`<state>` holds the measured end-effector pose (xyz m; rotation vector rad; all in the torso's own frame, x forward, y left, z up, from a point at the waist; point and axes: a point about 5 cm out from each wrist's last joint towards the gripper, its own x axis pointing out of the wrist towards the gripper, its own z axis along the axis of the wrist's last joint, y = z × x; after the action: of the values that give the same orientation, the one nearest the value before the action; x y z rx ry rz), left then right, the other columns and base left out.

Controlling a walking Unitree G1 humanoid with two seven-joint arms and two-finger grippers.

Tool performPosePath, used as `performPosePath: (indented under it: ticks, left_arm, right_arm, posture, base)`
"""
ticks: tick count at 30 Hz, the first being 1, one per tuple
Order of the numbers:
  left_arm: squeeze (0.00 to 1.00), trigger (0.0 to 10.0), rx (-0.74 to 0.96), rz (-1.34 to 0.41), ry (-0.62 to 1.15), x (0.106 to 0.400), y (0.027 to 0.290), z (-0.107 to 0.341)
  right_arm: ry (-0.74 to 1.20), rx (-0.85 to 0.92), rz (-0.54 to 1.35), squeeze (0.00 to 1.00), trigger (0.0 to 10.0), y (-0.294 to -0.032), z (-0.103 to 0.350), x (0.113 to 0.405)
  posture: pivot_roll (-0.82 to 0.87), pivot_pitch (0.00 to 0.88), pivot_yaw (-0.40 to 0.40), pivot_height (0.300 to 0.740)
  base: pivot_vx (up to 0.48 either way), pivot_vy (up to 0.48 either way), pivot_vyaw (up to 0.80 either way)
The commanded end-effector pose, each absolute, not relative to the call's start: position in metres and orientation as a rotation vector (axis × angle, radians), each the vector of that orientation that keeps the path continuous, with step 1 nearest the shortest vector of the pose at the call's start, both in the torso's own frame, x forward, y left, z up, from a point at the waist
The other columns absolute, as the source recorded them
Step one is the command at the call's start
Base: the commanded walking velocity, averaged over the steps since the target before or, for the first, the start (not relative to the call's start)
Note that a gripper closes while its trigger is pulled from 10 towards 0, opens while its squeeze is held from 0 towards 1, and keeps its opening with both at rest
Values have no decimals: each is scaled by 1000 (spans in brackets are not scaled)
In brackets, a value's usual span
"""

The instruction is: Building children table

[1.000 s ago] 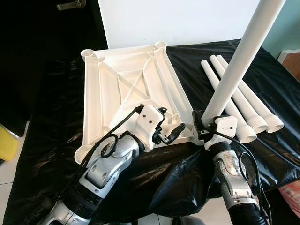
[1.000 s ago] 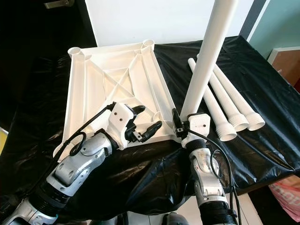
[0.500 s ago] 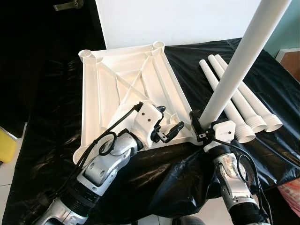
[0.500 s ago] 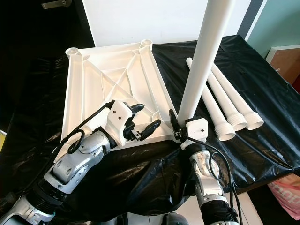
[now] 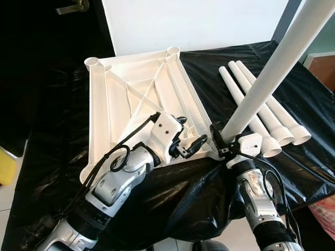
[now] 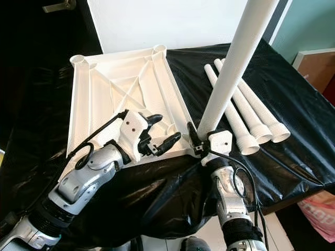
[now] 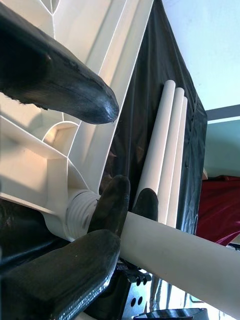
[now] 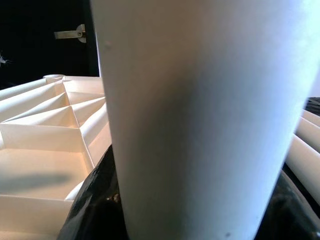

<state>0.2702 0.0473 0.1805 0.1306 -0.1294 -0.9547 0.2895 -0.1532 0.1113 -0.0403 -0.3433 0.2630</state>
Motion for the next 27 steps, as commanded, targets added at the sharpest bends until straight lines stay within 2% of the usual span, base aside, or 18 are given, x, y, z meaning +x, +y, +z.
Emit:
performPosePath:
  ticks: [1, 11, 15, 27]
  left_arm:
    - [0, 10000, 171, -1228, -123, 257, 39, 182]
    - [0, 10000, 172, -1222, -128, 258, 40, 183]
    - [0, 10000, 172, -1221, -129, 258, 40, 183]
    - [0, 10000, 166, -1216, -134, 258, 39, 184]
  right_arm:
    - [-205, -12, 273, 0, 10000, -153, 86, 286]
    - [-22, -11, 248, 0, 10000, -148, 78, 299]
    - [-14, -3, 246, 0, 10000, -147, 79, 301]
    - [96, 146, 137, 0, 10000, -149, 82, 311]
  posture:
    - [-13, 120, 30, 740]
    - [-14, 117, 25, 740]
    - [-15, 116, 25, 740]
    - [-15, 115, 20, 740]
  base:
    - [0, 0, 0]
    - [0, 0, 0]
    - [0, 0, 0]
    - [0, 0, 0]
